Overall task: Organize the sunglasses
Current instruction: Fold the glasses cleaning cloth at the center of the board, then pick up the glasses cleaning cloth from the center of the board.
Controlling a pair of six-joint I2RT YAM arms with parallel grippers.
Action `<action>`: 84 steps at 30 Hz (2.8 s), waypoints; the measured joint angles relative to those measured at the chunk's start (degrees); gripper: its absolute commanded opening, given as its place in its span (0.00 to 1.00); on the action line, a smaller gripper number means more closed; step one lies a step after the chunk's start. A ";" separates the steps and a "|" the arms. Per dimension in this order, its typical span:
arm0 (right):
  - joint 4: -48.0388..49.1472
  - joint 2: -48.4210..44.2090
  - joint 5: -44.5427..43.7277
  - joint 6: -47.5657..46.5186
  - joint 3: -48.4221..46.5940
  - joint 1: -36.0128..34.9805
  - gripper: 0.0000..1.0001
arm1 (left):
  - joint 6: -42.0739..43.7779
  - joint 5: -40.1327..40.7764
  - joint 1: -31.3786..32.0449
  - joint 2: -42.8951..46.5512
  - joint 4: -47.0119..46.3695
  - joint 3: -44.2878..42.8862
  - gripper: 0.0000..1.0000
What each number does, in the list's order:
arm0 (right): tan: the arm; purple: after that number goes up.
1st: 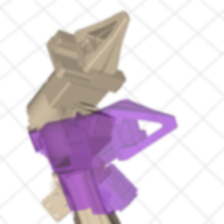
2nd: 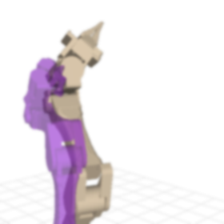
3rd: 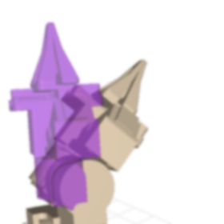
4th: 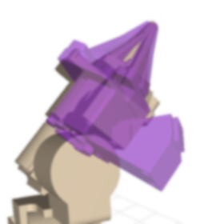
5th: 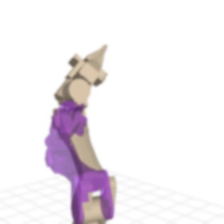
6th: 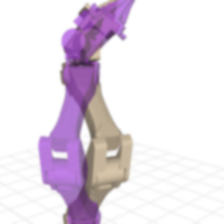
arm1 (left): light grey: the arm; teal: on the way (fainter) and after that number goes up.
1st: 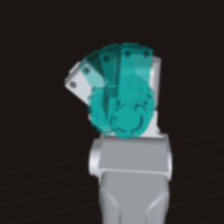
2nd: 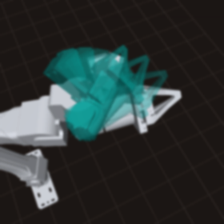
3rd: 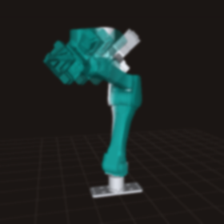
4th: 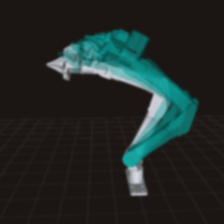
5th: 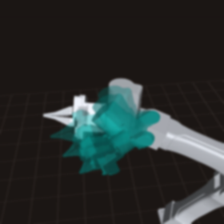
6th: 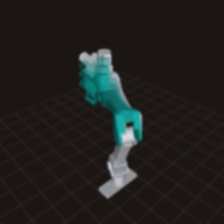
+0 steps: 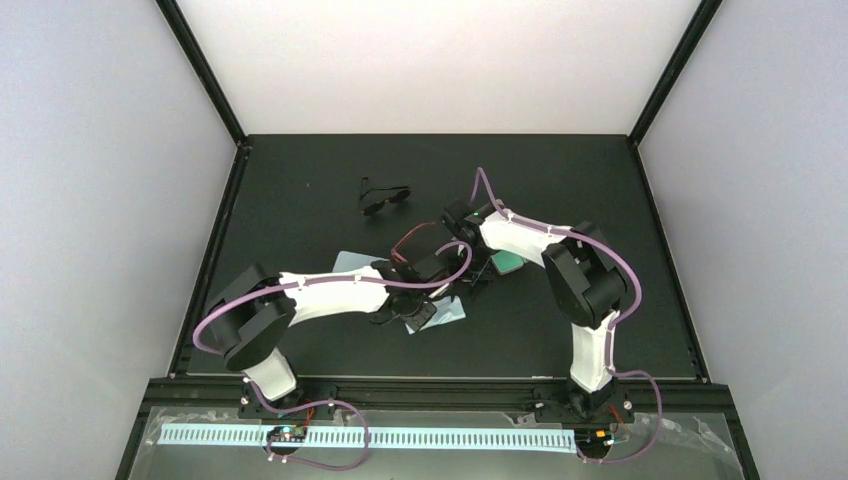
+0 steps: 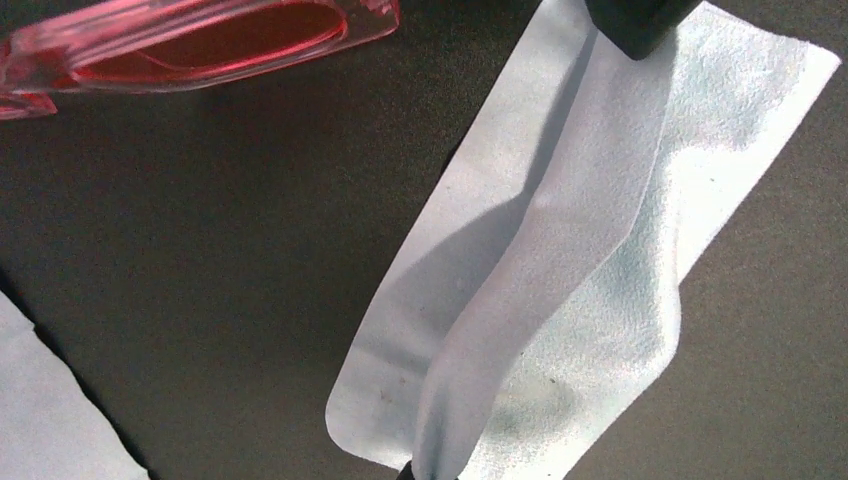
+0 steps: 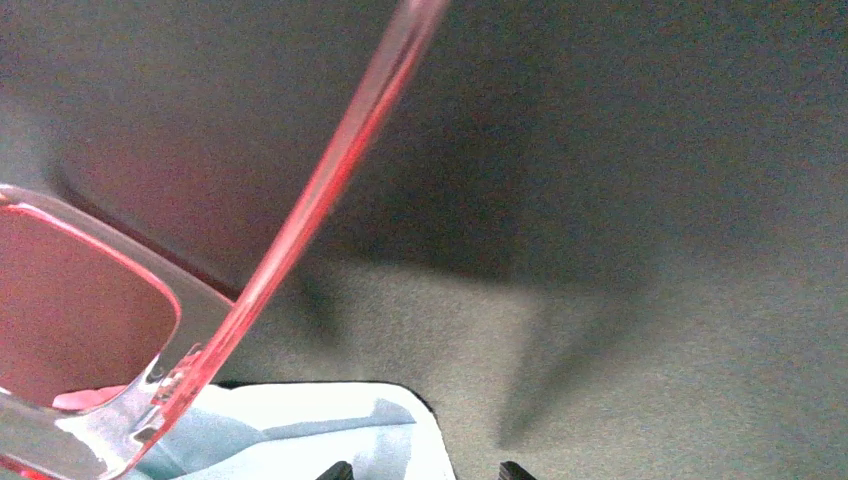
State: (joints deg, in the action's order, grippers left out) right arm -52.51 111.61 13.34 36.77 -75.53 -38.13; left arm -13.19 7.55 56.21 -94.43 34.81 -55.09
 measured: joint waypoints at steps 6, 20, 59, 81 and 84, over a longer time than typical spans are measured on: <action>-0.11 -0.44 -0.83 -0.13 0.00 1.11 0.51 | 0.66 -0.09 -1.53 -0.94 -0.17 -1.05 0.01; 0.83 -10.99 -0.07 -0.39 3.28 4.50 0.61 | 0.55 0.42 -3.91 1.14 -0.26 -2.89 0.31; 23.28 -17.90 10.84 18.10 27.54 4.46 0.47 | 10.05 -3.89 0.07 17.14 -14.29 11.76 0.58; 24.59 -13.73 10.91 17.55 25.49 4.46 0.01 | 9.38 -5.55 1.49 15.54 -16.24 13.25 0.51; 21.75 -13.92 8.09 14.62 23.96 5.09 0.01 | 9.60 -5.88 3.30 15.54 -16.35 13.25 0.51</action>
State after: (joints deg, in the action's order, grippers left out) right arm -30.76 97.69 21.43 51.40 -51.57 -33.04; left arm -3.60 1.67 59.51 -78.89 18.46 -41.85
